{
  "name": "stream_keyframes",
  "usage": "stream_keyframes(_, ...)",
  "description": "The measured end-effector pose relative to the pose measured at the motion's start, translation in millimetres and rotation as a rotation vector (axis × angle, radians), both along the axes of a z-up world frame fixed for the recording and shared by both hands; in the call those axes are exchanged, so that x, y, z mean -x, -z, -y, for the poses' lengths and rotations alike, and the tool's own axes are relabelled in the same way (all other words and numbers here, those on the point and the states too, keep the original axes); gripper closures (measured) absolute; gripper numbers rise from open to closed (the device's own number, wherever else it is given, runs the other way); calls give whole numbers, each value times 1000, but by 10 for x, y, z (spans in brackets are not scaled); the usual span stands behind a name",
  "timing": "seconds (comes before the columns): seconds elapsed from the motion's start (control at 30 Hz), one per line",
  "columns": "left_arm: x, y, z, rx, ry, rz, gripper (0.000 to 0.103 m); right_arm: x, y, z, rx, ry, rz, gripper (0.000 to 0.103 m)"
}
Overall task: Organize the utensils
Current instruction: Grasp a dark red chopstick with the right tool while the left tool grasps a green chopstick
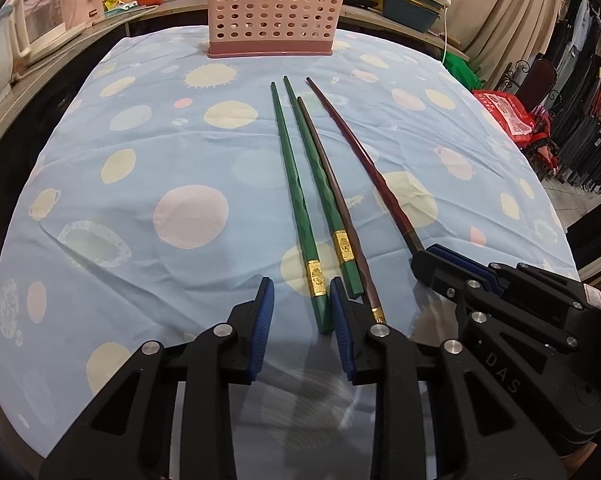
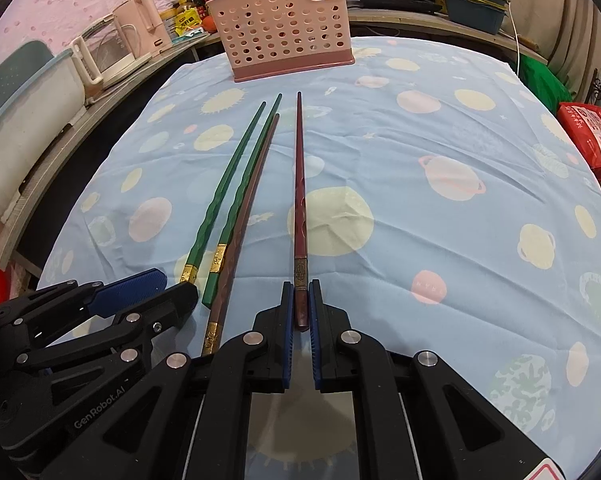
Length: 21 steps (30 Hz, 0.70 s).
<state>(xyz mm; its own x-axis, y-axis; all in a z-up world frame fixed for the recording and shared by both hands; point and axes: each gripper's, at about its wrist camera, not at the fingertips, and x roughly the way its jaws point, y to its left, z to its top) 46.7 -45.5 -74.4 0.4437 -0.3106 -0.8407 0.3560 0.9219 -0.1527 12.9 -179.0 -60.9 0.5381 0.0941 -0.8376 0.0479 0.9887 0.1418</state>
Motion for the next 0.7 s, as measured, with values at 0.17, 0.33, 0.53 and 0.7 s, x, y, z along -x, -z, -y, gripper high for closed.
stream_keyframes(0.17,-25,8,-35,2,-7,5,95,7,-1,-2,-1,0,0,96)
stream_keyframes(0.33,-31,-2,-77,20,-7,-11,96,27,-17,-8,-5,0,3,96)
stream_keyframes(0.53,-12,-116,-139,41,-19,-1,96,114,-169,19,-19,6,35,96)
stream_keyframes(0.7,-17,-294,-213,65,-37,28,96,178,-376,91,-35,22,82,96)
